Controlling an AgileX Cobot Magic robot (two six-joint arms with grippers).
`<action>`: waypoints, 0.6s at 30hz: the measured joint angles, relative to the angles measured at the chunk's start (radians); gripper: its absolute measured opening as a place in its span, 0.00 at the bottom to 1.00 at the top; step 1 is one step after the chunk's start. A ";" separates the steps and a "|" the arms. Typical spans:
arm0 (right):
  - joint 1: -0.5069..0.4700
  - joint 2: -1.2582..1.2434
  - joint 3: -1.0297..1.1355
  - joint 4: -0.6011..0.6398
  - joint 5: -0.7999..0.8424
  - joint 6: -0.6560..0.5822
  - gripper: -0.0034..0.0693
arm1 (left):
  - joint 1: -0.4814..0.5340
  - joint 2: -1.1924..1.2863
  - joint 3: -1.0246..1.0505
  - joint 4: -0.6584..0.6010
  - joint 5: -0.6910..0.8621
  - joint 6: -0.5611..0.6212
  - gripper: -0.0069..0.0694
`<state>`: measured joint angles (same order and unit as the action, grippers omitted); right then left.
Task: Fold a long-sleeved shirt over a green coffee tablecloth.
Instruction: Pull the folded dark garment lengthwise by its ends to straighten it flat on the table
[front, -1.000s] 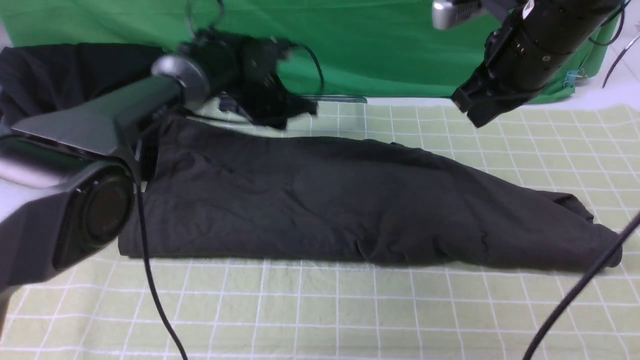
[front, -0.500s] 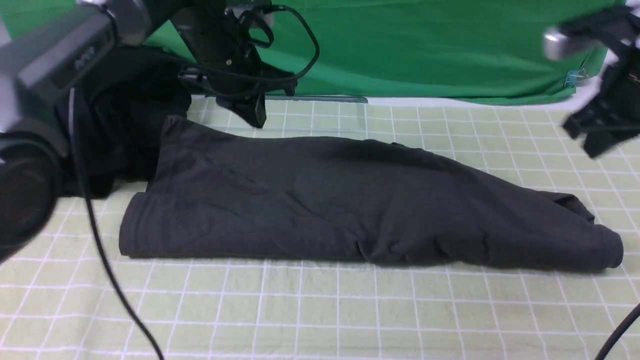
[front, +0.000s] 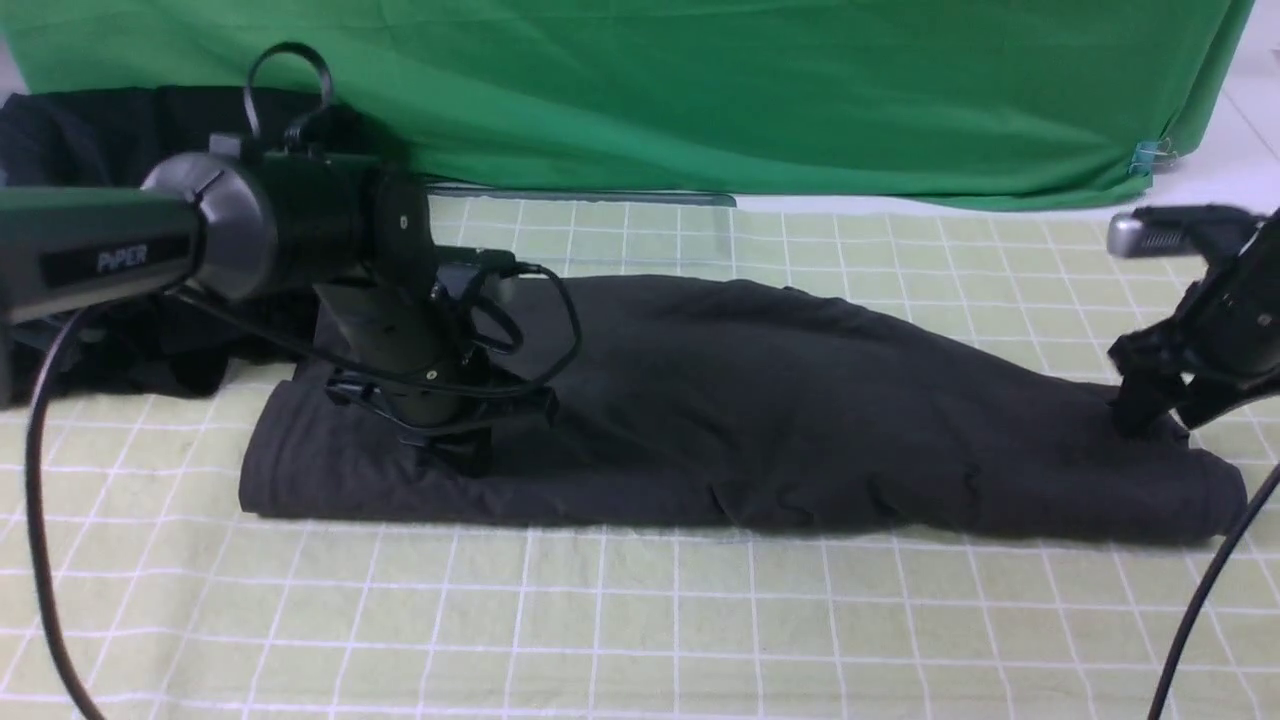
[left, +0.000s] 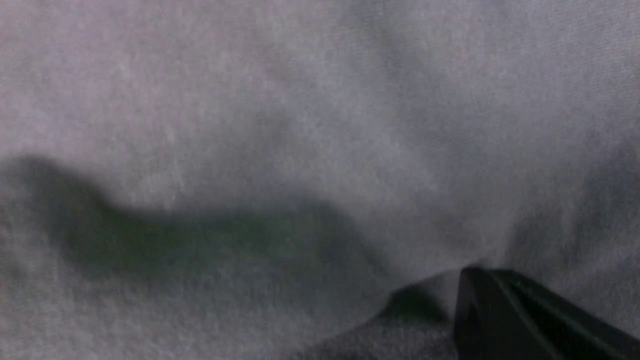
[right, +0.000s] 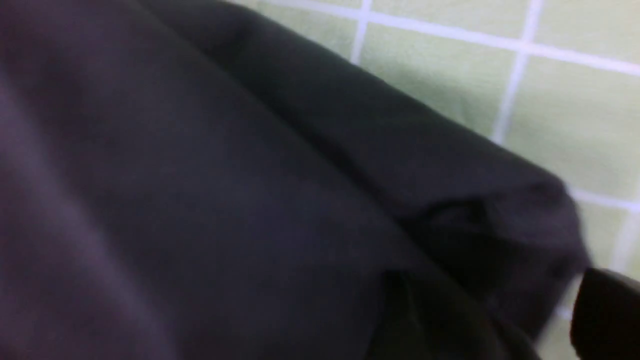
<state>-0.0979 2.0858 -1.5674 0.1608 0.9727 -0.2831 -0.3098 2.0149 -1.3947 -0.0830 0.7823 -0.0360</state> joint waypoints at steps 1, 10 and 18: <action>0.001 0.017 0.000 0.005 -0.002 0.000 0.62 | 0.000 -0.006 0.012 0.000 -0.017 -0.010 0.09; 0.006 0.035 -0.009 0.007 -0.001 -0.016 0.11 | 0.000 -0.010 0.026 -0.001 -0.040 -0.016 0.09; 0.004 -0.046 -0.057 -0.014 0.042 -0.006 0.10 | 0.000 -0.011 0.026 -0.001 -0.038 -0.016 0.09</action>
<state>-0.0938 2.0398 -1.6248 0.1470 1.0149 -0.2887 -0.3098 2.0035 -1.3688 -0.0840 0.7444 -0.0520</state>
